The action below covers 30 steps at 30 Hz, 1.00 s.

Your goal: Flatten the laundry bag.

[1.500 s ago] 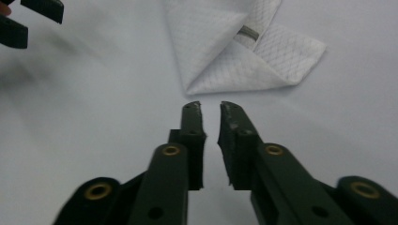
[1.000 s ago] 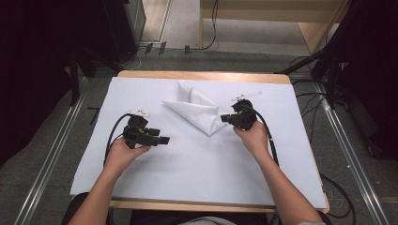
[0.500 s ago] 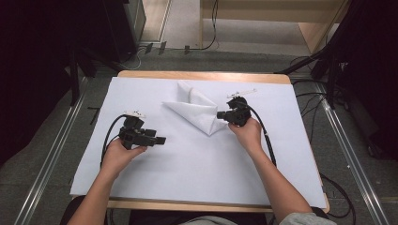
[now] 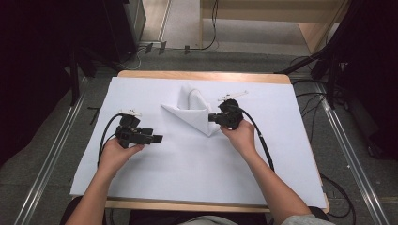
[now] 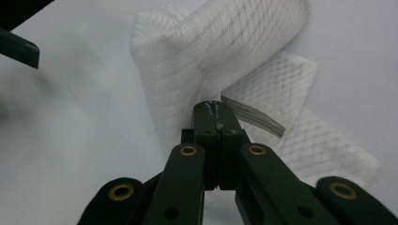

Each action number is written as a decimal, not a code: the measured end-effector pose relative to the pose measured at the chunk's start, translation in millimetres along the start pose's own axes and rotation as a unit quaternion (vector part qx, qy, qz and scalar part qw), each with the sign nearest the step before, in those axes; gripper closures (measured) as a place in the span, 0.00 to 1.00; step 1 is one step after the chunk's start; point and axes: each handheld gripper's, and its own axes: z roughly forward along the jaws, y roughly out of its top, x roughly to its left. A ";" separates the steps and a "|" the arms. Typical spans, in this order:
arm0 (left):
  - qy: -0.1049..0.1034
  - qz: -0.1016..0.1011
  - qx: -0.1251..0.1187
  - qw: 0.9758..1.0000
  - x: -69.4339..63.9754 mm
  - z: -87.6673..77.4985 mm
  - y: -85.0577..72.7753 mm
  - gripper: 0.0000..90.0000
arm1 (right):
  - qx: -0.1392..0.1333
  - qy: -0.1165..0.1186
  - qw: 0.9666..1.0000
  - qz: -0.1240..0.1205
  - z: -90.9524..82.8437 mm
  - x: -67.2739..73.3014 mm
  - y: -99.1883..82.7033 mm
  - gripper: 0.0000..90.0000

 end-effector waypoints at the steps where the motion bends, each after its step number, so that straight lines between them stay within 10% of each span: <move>1: 0.000 0.000 0.001 1.000 0.1 -0.3 0.1 0.37 | 0.002 0.002 1.000 -0.003 0.9 2.4 0.1 1.00; 20: 0.006 -0.016 -0.022 1.000 10.7 -13.1 -1.8 0.37 | 0.048 0.031 0.998 -0.034 28.1 34.4 -10.9 1.00; 30: 0.026 -0.044 -0.039 0.998 36.9 -4.4 7.4 0.37 | 0.059 0.033 0.997 -0.048 20.6 46.5 -14.3 0.99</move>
